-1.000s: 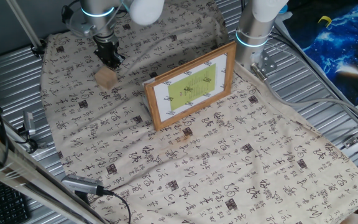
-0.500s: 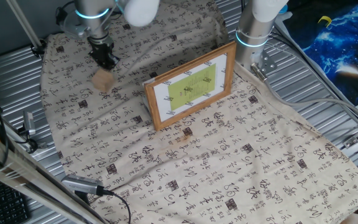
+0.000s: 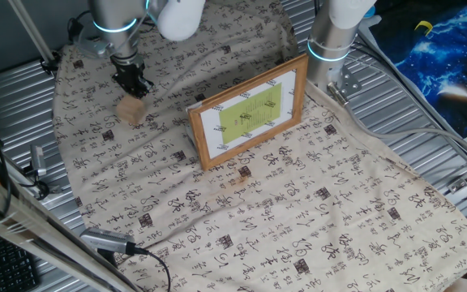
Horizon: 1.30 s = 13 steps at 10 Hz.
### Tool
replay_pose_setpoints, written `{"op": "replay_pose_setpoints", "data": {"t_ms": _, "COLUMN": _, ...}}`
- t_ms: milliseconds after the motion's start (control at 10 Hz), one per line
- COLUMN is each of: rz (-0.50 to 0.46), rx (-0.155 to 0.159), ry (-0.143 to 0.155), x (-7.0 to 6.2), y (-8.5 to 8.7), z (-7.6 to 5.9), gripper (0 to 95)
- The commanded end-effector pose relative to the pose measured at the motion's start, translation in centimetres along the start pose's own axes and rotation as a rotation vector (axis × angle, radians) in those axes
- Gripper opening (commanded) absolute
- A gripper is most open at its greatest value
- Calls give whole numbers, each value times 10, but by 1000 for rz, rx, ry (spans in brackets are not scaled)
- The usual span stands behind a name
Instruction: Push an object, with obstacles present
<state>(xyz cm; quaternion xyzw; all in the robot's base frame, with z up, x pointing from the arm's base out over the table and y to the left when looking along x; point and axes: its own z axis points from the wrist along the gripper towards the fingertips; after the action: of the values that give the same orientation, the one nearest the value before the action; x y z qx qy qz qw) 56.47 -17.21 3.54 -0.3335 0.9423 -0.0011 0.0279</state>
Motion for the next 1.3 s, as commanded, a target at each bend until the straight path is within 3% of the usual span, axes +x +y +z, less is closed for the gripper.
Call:
{"op": "replay_pose_setpoints", "data": {"t_ms": 100, "rz": -67, "rx": 4, "ry": 5, "x": -9, "y": -5, "z": -6, "gripper": 0}}
{"op": "replay_pose_setpoints", "data": {"t_ms": 600, "rz": -239, "rx": 38, "ry": 8, "x": -30, "y": -16, "z": -14, "gripper": 0}}
{"op": "replay_pose_setpoints", "data": {"t_ms": 1300, "rz": -408, "rx": 85, "ry": -26, "x": -59, "y": -20, "z": -12, "gripper": 0}}
